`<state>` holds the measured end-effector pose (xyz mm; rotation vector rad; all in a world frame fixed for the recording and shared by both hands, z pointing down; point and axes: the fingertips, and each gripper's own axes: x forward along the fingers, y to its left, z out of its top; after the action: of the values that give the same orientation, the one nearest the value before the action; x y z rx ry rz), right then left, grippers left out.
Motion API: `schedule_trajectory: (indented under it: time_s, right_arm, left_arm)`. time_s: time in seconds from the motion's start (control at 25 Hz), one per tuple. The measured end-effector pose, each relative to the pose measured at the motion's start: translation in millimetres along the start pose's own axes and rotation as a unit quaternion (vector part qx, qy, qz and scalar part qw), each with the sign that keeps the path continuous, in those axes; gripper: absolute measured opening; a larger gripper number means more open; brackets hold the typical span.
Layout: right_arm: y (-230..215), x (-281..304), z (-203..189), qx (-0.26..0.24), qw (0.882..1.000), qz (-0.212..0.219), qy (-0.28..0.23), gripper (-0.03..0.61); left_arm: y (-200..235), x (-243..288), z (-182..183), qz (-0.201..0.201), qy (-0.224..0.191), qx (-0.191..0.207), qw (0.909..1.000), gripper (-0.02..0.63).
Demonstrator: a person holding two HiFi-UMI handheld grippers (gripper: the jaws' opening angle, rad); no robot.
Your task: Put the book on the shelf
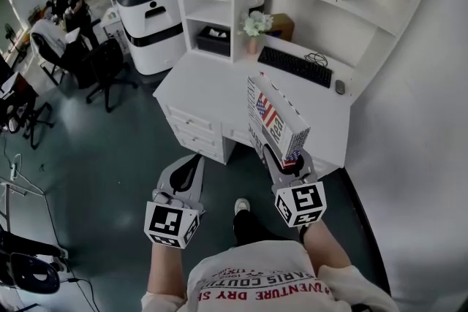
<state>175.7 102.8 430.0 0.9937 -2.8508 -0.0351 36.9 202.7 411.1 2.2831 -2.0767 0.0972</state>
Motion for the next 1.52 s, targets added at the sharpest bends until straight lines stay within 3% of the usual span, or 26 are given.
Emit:
schedule_trajectory:
  time_s: [0.4,0.68,1.08,1.52]
  right_arm:
    - [-72.4,123.4,8.9,0.014,1.0,0.014,-0.016,0.158]
    - [-137.3,193.4,28.1,0.008,0.999,0.006,-0.034,0.158]
    - [-195.9,236.4,48.3,-0.004,0.998,-0.053,-0.034,0.158]
    - [-189.9,304.8,82.9,-0.011,0.988,-0.146,-0.044,0.158]
  left_arm:
    - [60.5,111.8,17.0,0.019,-0.001,0.021,0.9996,0.005]
    - [89.2,207.3,40.7,0.009,-0.016,0.034,0.9993,0.005]
    - [107.3,306.6,63.2,-0.058,-0.031,0.042,0.9969,0.005]
    - [173.5,374.8,92.8,-0.163,-0.051,0.05,0.984,0.005]
